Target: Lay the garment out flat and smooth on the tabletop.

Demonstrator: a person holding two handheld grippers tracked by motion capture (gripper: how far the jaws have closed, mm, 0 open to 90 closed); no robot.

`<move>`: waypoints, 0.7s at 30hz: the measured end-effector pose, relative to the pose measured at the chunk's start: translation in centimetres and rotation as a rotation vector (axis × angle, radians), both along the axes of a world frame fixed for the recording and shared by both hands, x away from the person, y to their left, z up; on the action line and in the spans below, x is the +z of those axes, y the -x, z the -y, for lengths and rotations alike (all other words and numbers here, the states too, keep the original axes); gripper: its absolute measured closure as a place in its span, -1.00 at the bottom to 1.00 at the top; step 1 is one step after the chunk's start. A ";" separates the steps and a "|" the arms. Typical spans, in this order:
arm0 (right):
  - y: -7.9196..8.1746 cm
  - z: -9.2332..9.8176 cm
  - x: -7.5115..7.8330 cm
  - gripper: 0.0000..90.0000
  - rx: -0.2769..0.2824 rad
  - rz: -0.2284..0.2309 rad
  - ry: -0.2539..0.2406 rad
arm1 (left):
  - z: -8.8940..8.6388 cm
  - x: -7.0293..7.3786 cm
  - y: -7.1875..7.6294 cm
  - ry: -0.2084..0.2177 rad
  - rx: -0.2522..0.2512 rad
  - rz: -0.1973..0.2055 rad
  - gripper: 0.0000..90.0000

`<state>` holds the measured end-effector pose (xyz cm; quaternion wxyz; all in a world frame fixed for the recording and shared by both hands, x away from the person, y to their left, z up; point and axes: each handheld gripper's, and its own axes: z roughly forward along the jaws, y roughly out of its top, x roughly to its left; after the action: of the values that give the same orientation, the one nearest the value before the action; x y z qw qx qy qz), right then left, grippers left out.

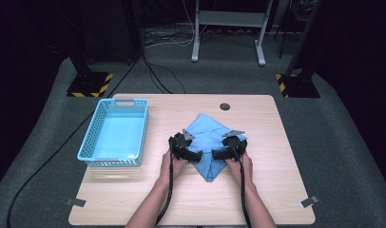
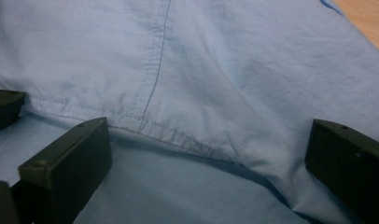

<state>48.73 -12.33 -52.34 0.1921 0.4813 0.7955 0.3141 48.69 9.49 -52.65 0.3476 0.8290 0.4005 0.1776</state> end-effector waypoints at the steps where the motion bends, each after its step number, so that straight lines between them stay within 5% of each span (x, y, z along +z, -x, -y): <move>1: 0.1 0.0 0.0 -1.00 0.000 0.001 0.001 | 0.0 0.0 0.1 0.000 0.001 0.000 -0.99; 21: 3.9 0.1 0.0 -1.00 0.000 0.000 0.004 | 0.8 -0.1 4.4 0.004 -0.028 -0.006 -0.99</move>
<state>44.78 -12.42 -52.37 0.1929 0.4811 0.7961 0.3125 44.29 8.66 -52.71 0.3504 0.8344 0.3903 0.1693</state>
